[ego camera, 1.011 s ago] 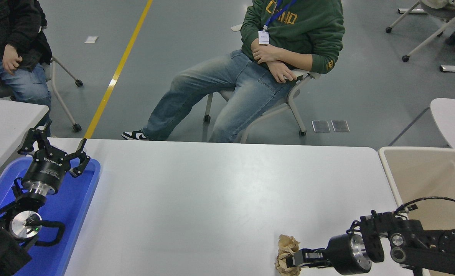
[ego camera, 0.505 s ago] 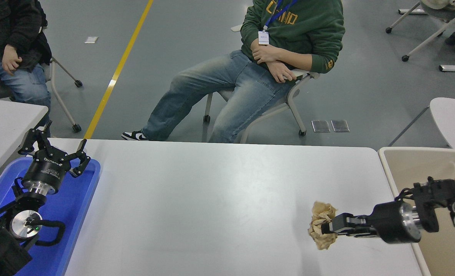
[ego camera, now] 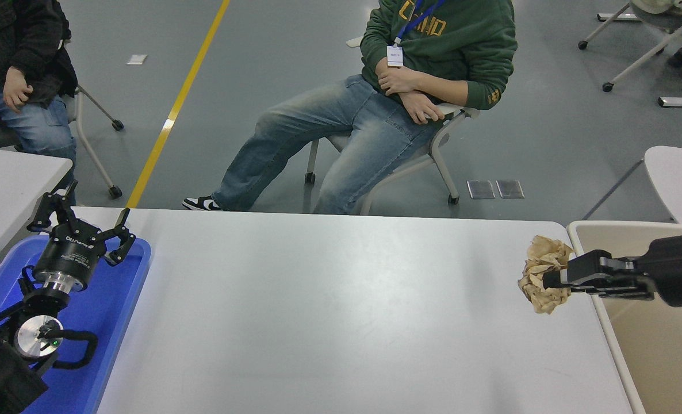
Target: Clean the table surface
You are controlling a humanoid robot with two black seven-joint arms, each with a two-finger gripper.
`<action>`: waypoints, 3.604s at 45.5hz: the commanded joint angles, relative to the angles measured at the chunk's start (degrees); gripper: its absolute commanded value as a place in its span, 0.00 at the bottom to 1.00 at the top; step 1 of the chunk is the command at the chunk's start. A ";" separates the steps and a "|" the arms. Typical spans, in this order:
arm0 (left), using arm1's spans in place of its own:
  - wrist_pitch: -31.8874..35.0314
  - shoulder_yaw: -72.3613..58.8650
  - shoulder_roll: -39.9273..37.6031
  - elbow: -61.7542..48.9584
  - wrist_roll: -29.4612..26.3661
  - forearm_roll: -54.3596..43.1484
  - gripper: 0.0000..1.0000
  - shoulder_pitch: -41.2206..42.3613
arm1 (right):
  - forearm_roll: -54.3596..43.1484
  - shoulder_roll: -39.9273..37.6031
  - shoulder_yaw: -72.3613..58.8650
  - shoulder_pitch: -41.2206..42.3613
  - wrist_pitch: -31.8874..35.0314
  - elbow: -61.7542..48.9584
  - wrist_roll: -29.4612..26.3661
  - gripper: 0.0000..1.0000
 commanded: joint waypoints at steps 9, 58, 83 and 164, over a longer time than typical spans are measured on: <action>0.00 0.00 0.01 0.00 0.00 0.00 1.00 0.00 | 0.98 -1.30 0.72 1.03 1.23 -0.93 -0.17 0.00; 0.00 0.00 0.01 0.00 0.00 0.00 1.00 0.00 | 7.92 27.60 -10.09 -14.43 -28.73 -57.16 -0.70 0.00; 0.00 0.00 0.01 0.00 0.00 0.00 1.00 0.00 | 15.22 46.59 -10.00 -23.49 -39.20 -82.22 -0.70 0.00; 0.00 0.00 0.01 0.00 0.00 0.00 1.00 0.00 | 30.60 41.86 -2.54 -22.26 -40.25 -72.31 -1.23 1.00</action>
